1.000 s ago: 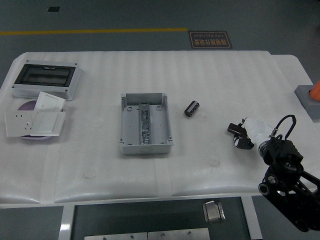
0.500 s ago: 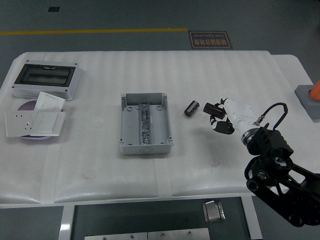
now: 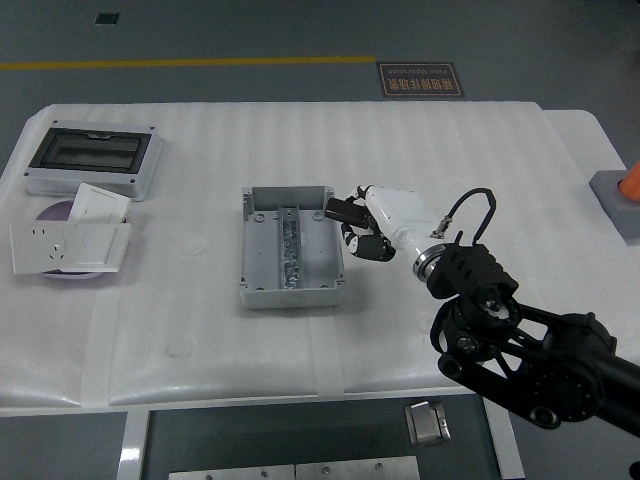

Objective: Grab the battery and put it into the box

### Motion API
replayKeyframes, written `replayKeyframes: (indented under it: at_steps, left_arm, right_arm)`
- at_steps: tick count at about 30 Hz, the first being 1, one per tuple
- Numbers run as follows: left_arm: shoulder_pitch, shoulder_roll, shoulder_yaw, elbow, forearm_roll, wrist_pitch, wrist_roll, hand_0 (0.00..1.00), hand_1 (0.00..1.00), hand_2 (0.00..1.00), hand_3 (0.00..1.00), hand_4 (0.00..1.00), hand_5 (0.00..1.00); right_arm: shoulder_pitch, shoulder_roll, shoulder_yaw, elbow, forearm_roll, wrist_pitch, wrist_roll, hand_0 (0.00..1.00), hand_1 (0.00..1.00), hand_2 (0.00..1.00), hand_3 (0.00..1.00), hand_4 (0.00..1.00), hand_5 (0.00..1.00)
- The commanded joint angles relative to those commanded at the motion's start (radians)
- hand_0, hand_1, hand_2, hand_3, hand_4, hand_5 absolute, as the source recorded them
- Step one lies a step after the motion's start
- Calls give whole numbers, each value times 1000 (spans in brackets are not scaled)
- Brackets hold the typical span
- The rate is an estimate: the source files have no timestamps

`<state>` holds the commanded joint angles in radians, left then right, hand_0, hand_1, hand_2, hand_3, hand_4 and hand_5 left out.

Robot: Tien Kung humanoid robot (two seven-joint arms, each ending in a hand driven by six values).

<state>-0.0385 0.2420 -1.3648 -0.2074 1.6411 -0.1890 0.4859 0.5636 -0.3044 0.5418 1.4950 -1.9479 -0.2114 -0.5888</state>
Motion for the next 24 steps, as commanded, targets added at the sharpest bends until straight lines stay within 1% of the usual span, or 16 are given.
replayKeyframes:
  at_steps: [1,6,7,12,13,17,18,19,22,24]
  left_arm:
    - [-1,0,2,0,-1,3,-4,601,668,567,582,644,216]
    - [-2,-2,4,1,1,8,-11,601,668,567,582,644,216]
    - [-3,-2,3,0,2,7,-10,601,669,566,576,645,217]
    - [-6,-2,0,0,7,8,-11,601,669,566,576,645,217]
    - [-7,-2,1,0,7,9,-11,601,669,557,567,658,202]
    - [-8,-3,2,0,8,9,-11,601,669,557,567,658,202]
    - [-8,-4,2,0,8,8,-10,601,669,557,567,658,202]
    - [-8,-4,2,0,8,8,-9,601,668,552,565,649,157]
    - [-8,-5,2,0,9,7,-9,601,668,552,565,649,157]
    - [-8,-5,2,0,10,6,-9,601,668,552,565,649,157]
  right_arm:
    - [6,5,-12,-10,-9,3,0,746,771,811,868,677,434]
    - [32,21,-66,-41,-25,31,-2,746,771,811,868,677,434]
    - [37,22,-72,-43,-23,34,-2,998,983,982,994,726,448]
    - [55,29,-96,-53,-8,39,3,998,983,982,994,726,448]
    - [56,32,-97,-55,-4,36,5,998,998,998,998,751,478]
    - [54,36,-76,-71,0,19,15,998,998,998,998,751,478]
    - [54,35,-62,-82,1,14,18,998,998,998,998,751,478]
    - [56,34,-49,-95,2,10,21,998,998,998,998,755,478]
    - [77,26,-15,-153,20,3,28,998,998,998,998,755,478]
    - [103,23,-15,-195,45,1,35,998,998,998,998,755,478]
